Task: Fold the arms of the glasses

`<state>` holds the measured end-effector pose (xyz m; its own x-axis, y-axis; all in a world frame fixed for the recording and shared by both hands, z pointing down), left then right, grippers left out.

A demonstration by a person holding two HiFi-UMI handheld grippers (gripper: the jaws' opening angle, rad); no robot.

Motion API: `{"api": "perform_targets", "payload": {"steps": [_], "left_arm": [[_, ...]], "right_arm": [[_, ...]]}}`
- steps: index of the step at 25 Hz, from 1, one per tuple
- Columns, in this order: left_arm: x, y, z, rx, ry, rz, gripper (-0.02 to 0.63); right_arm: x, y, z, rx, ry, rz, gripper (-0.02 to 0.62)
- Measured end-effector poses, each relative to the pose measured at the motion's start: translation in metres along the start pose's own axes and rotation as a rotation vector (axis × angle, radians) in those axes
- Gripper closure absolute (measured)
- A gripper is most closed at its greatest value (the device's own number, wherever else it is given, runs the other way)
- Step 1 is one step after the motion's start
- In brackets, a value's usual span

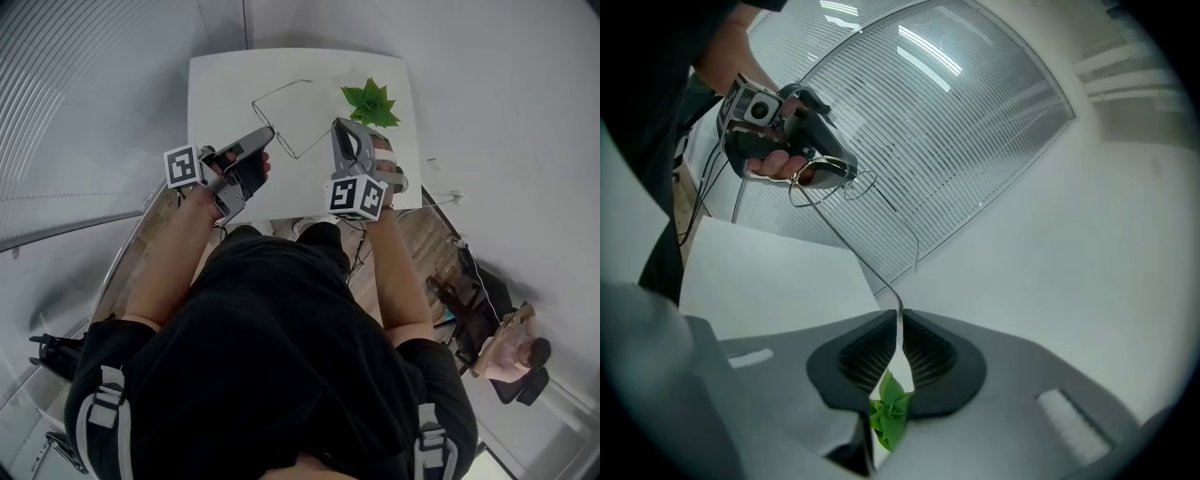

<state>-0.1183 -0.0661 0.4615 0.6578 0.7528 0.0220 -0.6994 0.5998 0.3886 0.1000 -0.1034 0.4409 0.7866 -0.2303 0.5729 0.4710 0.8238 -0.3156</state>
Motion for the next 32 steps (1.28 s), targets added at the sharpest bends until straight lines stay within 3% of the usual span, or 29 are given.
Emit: {"api": "perform_targets", "payload": {"steps": [32], "left_arm": [[0.023,-0.016,0.006,0.007,0.053,0.126,0.595]], "right_arm": [[-0.016,0.005,0.006,-0.015,0.154,-0.106,0.561]]}}
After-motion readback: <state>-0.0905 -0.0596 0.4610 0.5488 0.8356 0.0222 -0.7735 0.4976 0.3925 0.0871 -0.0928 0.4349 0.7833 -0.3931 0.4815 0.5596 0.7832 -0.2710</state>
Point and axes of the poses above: the fingertips, and each gripper's own axes: y backward along the fingers, z to its left, x out of its underside, the point moved 9 cm from there along y, backward along the fingers, and after that the axes turned 5 degrees about x, right-handed, at the moved point
